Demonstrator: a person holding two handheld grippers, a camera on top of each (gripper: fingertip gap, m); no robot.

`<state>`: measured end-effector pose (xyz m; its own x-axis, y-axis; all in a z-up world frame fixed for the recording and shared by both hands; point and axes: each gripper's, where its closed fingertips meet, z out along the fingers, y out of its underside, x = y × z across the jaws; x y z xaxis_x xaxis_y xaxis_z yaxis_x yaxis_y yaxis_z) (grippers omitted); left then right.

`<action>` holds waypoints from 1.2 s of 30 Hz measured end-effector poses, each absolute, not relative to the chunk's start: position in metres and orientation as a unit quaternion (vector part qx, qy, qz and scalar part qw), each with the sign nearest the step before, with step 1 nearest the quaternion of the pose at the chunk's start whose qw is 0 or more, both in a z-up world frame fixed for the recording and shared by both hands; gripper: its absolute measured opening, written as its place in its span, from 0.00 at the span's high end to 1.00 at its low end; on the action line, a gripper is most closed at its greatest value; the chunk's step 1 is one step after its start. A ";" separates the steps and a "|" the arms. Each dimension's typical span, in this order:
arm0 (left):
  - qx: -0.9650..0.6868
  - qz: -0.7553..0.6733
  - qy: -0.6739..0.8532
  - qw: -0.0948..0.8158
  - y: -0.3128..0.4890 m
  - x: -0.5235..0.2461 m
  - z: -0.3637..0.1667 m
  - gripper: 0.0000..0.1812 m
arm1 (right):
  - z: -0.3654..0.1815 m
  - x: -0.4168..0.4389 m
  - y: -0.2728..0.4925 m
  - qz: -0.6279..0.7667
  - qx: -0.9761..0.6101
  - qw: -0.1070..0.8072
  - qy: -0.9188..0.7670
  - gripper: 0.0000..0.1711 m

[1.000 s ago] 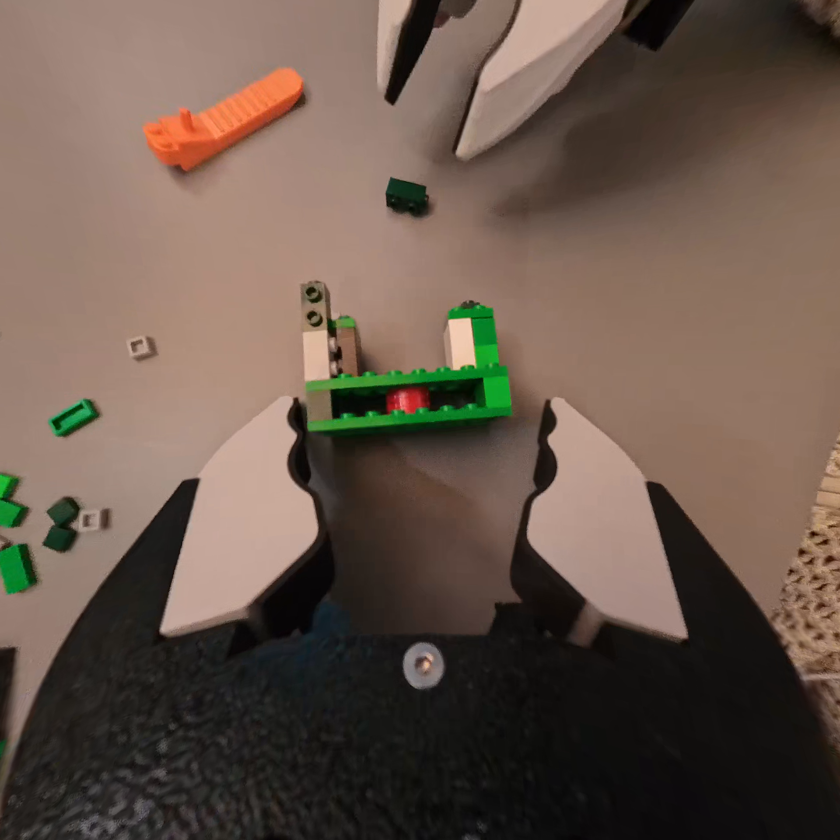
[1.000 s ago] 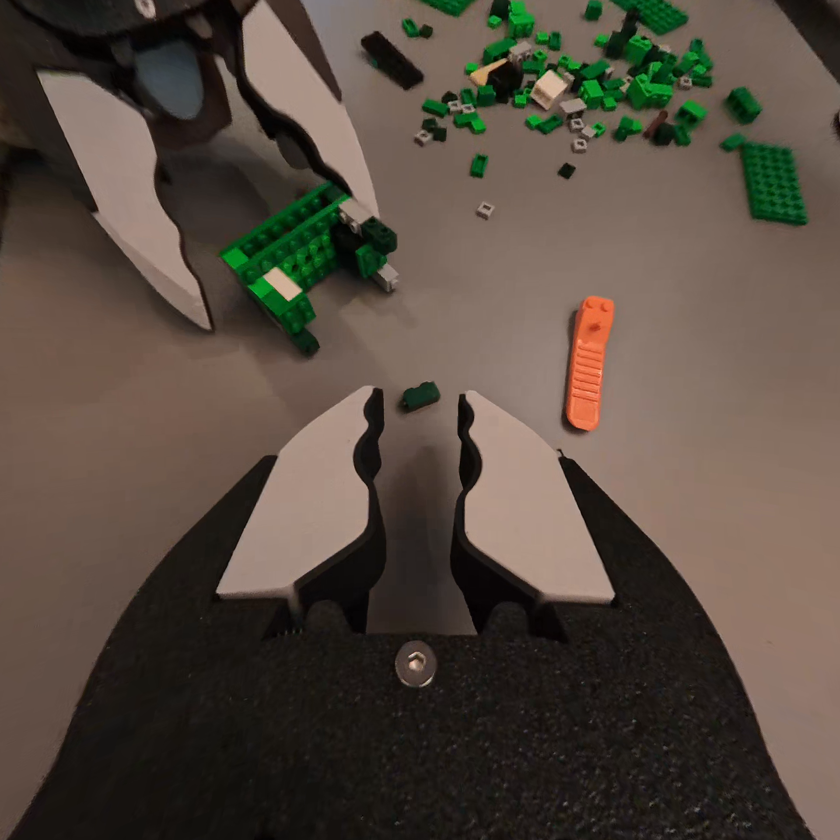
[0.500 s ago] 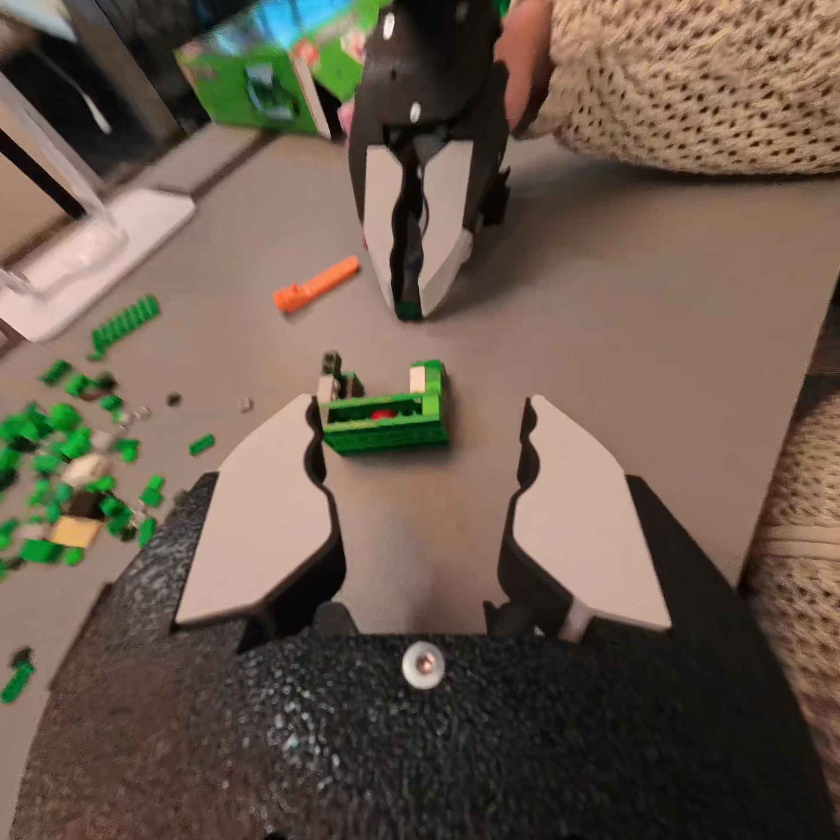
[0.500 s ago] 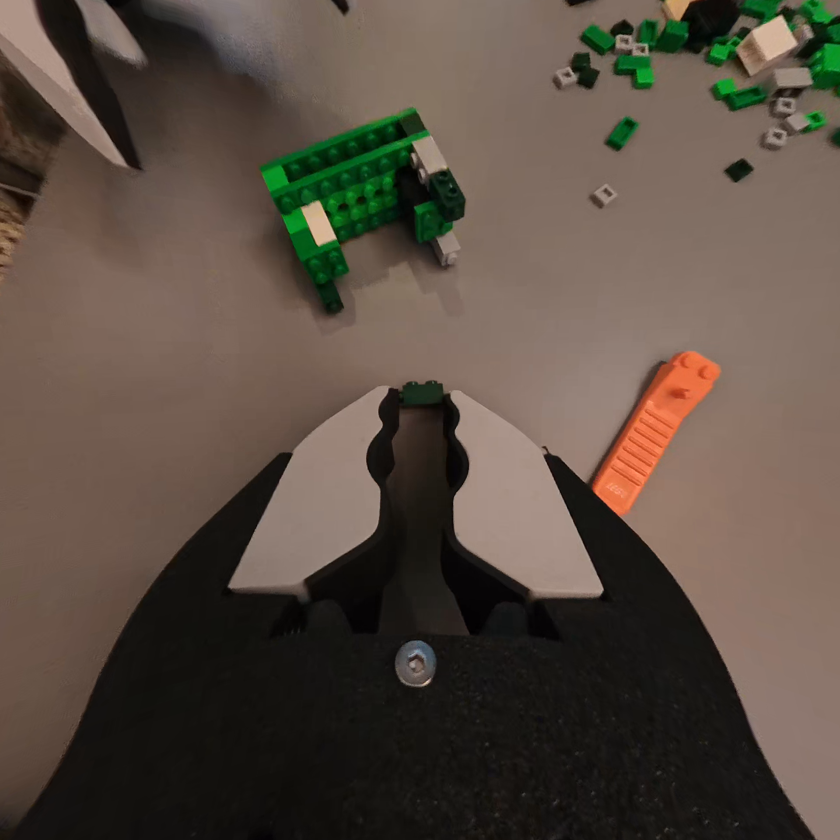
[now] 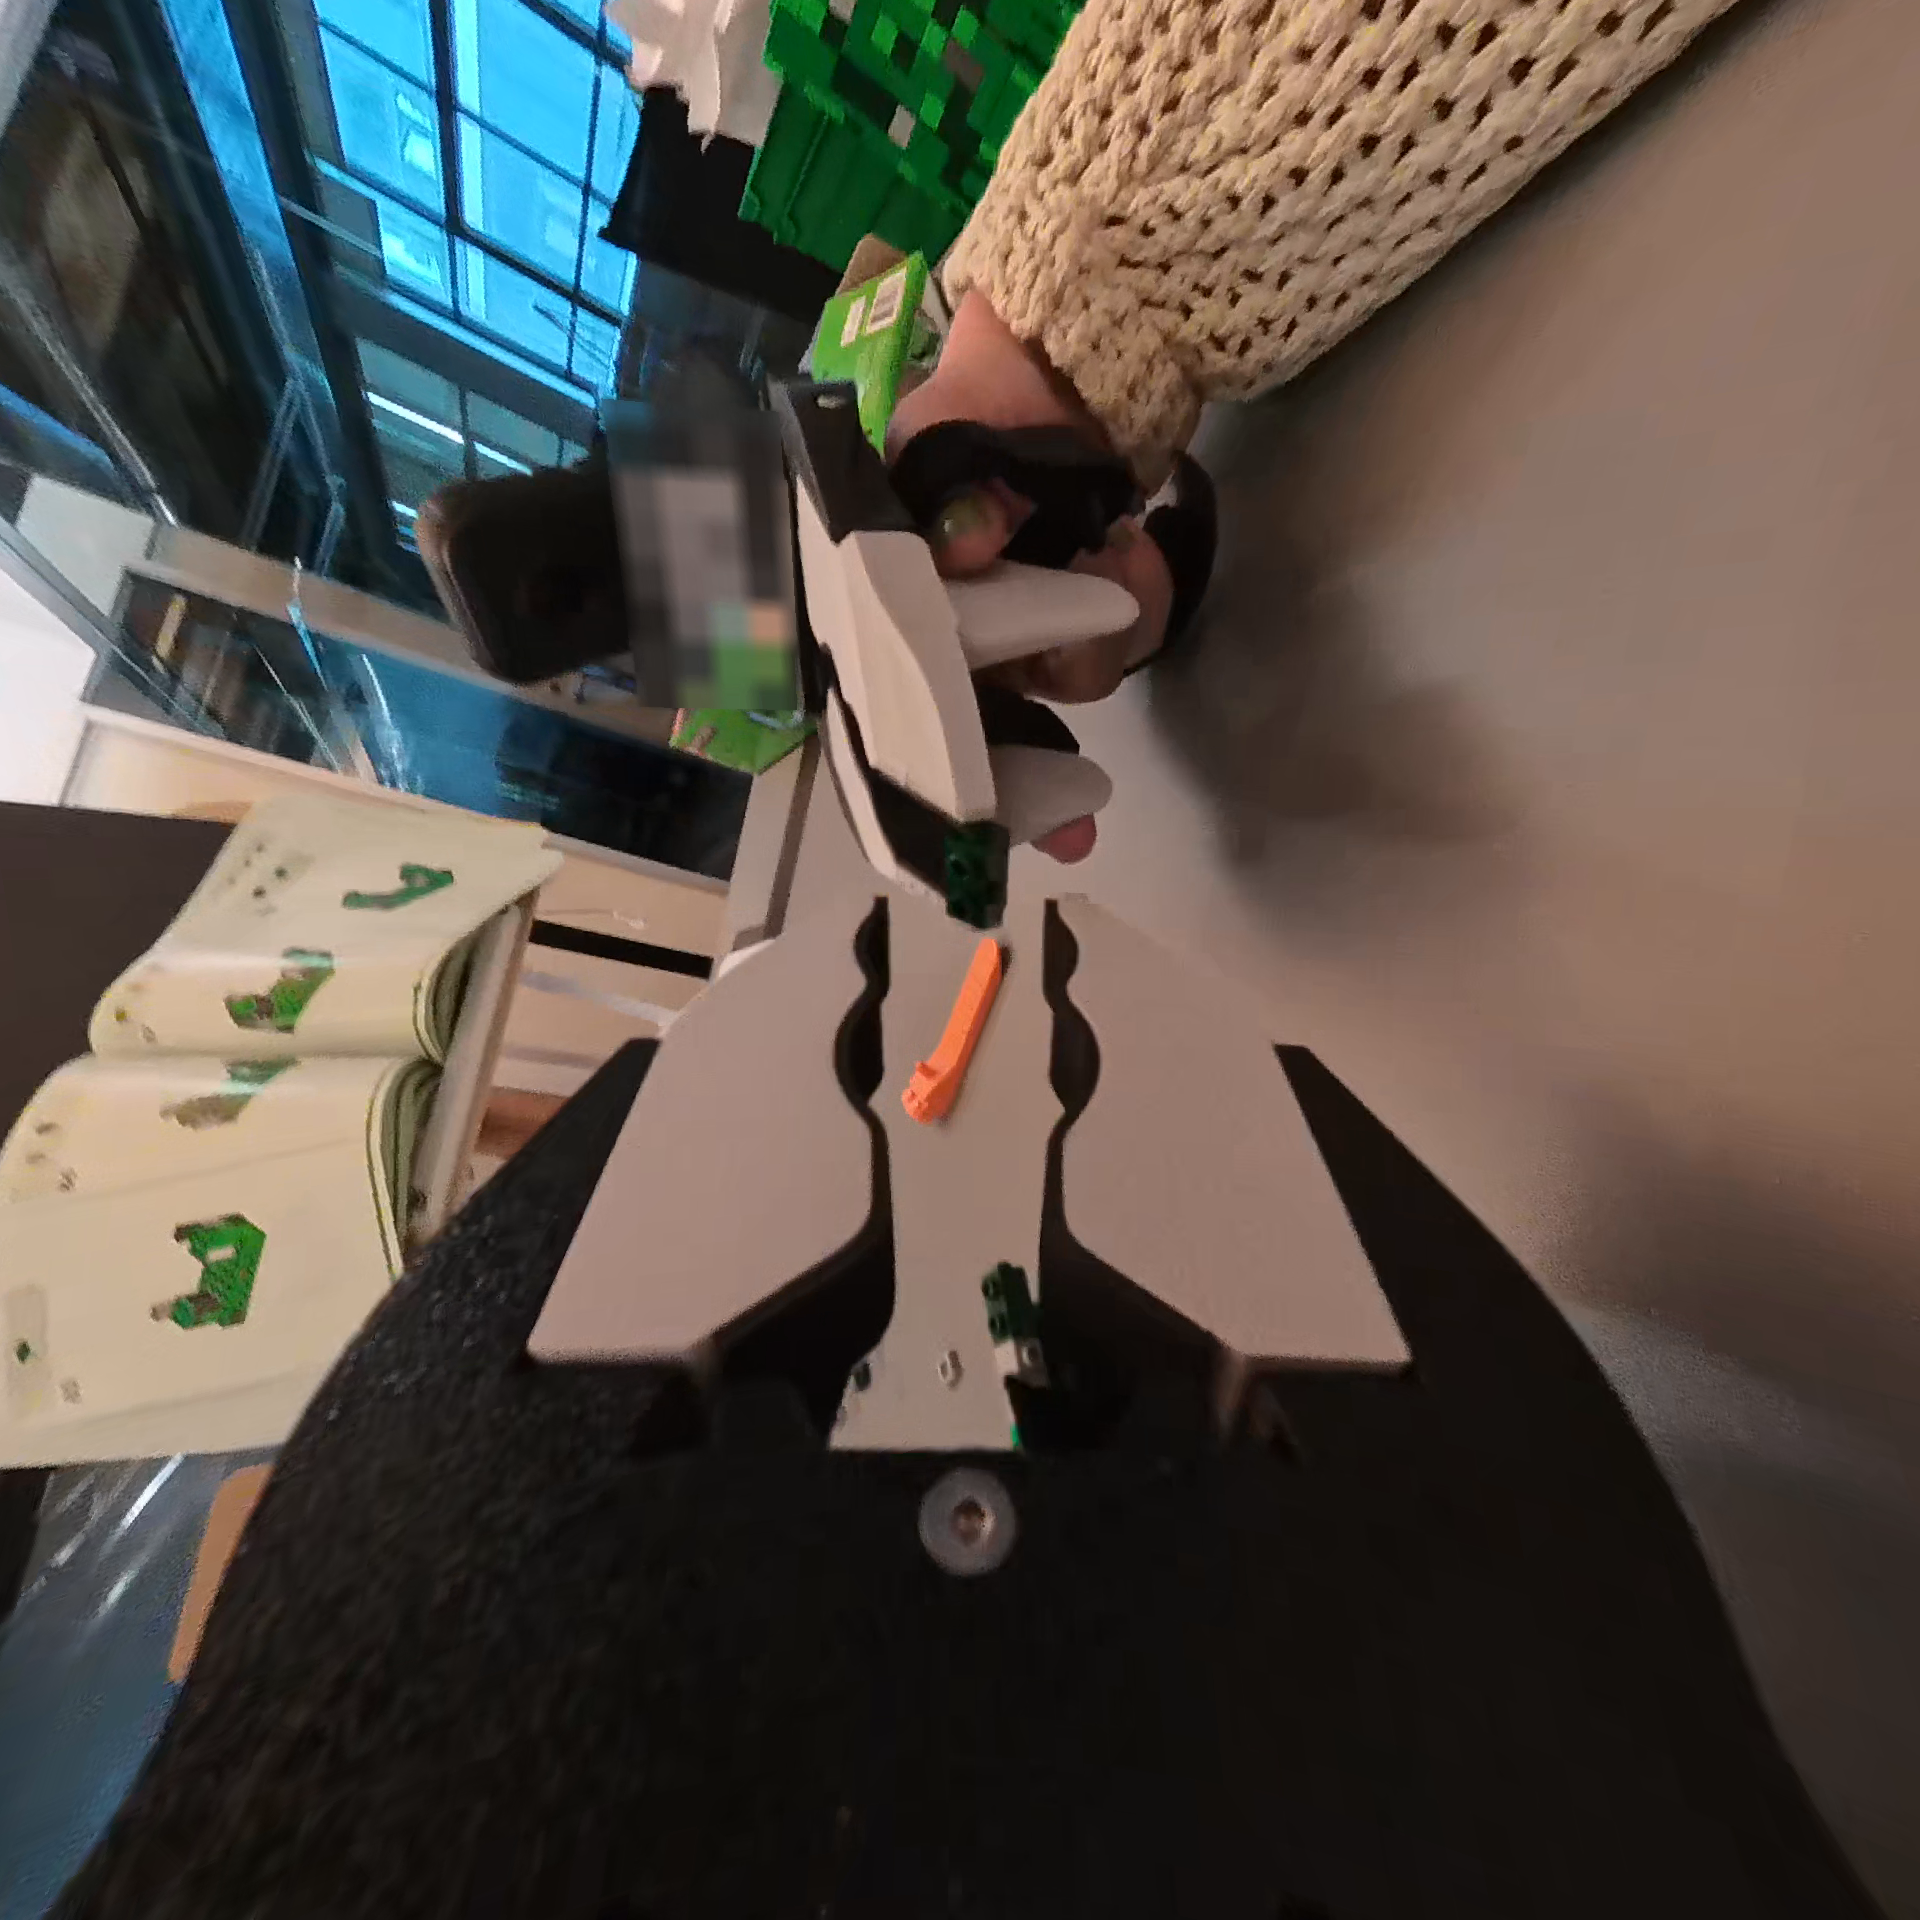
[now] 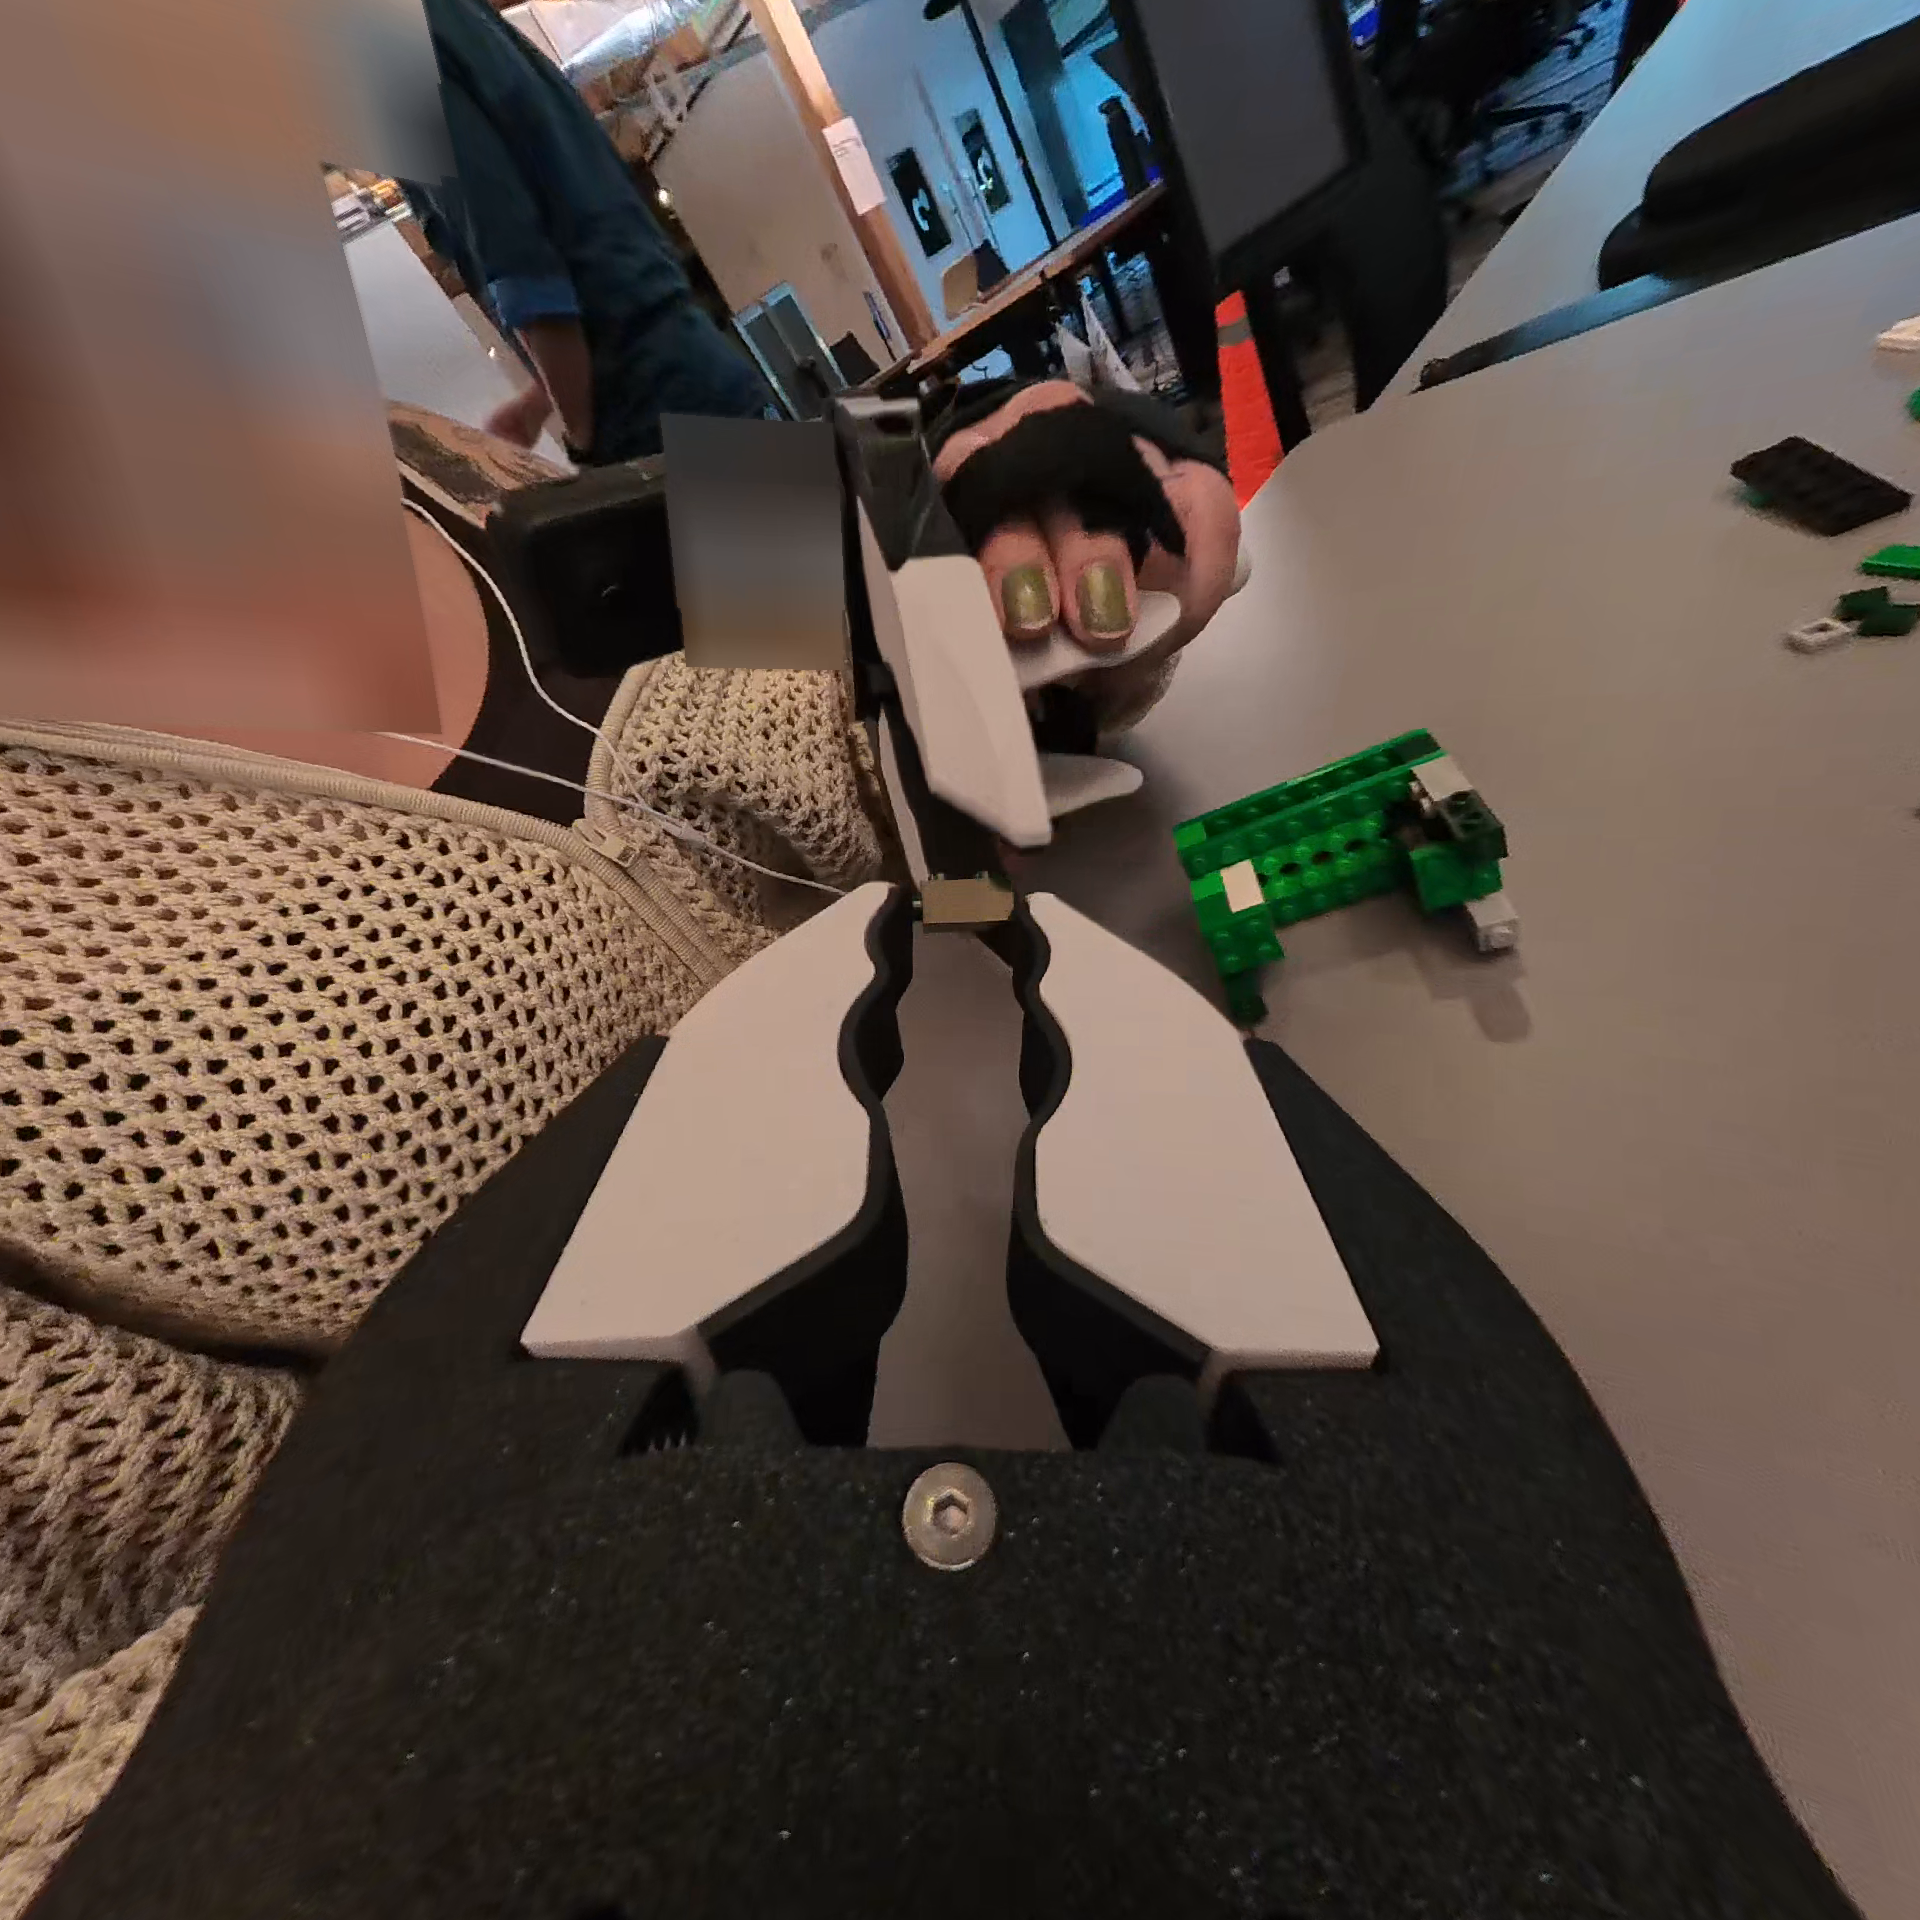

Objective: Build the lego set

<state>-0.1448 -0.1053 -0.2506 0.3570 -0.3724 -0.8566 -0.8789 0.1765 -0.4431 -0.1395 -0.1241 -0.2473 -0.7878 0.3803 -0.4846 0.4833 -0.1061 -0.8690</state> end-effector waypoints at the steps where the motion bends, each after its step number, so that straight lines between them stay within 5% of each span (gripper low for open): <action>1: -0.591 0.224 0.526 0.570 -0.106 -0.142 -0.248 0.87 | -0.247 -0.139 -0.125 -0.670 0.320 0.041 0.669 0.90; 6: -0.601 0.212 0.528 0.561 -0.107 -0.138 -0.249 0.95 | -0.246 -0.139 -0.125 -0.672 0.318 0.042 0.668 0.90; 11: -0.719 0.180 0.458 0.490 -0.099 -0.162 -0.263 0.95 | -0.242 -0.160 -0.095 -0.599 0.353 -0.154 0.702 0.86; 16: -0.766 0.127 0.415 0.474 -0.098 -0.168 -0.264 0.95 | -0.251 -0.160 -0.104 -0.424 0.318 -0.256 0.808 0.89; 31: -0.783 0.104 0.403 0.462 -0.101 -0.172 -0.274 0.94 | -0.262 -0.171 -0.114 -0.390 0.333 -0.257 0.819 0.96; 36: -0.795 0.068 0.344 0.495 -0.132 -0.199 -0.264 0.73 | -0.263 -0.173 -0.117 -0.463 0.325 -0.234 0.791 0.96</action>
<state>-0.1992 -0.1319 -0.2643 0.7539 -0.4798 -0.4488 -0.6144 -0.2728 -0.7403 -0.1734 -0.1167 -0.2626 -0.6795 0.7303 0.0703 0.2968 0.3612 -0.8840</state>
